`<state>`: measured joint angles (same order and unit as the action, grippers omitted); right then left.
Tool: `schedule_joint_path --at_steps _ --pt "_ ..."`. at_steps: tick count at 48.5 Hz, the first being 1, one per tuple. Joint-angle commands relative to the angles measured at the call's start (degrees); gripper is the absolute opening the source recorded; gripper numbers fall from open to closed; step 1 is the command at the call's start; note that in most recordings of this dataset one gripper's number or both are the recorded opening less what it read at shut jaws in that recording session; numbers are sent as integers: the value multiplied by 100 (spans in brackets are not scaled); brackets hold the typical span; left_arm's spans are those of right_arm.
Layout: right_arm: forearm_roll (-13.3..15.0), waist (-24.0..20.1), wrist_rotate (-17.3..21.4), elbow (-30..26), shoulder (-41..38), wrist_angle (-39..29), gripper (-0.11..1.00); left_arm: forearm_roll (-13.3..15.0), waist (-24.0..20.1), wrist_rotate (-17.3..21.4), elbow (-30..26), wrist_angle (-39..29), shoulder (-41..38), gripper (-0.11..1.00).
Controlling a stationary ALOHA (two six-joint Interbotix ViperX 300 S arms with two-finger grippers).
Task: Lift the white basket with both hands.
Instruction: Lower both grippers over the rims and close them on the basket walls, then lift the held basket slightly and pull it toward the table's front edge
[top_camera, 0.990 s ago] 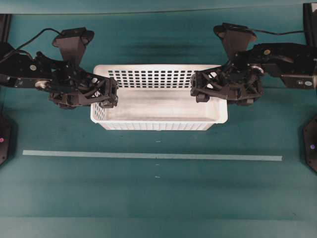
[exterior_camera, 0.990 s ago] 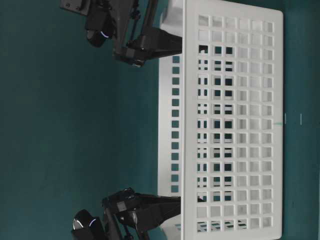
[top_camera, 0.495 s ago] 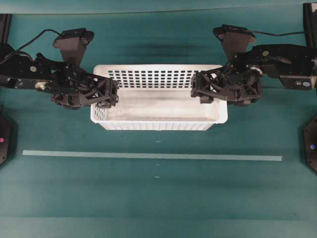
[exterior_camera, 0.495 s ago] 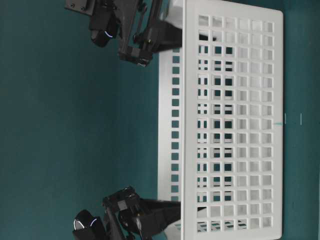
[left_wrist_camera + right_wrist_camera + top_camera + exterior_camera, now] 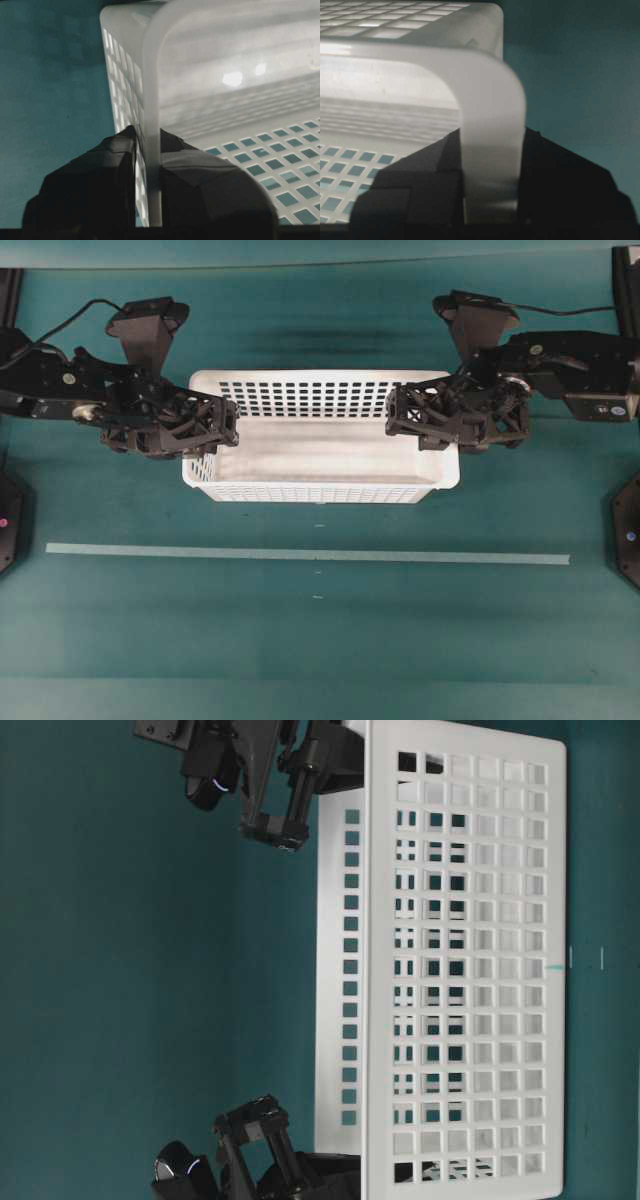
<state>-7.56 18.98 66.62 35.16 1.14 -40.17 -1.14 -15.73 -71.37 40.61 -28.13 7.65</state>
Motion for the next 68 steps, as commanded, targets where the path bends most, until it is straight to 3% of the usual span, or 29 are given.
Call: schedule_joint_path --at_steps 1,45,68 --pt "9 -26 -26 -9 -26 53 16 -35 35 18 -35 44 35 4" --pt "-18 -220 -62 -105 325 -369 16 -35 70 -158 -105 -114 589 4" --pt "-132 -844 53 -70 369 -448 16 -35 765 -598 62 -88 905 4"
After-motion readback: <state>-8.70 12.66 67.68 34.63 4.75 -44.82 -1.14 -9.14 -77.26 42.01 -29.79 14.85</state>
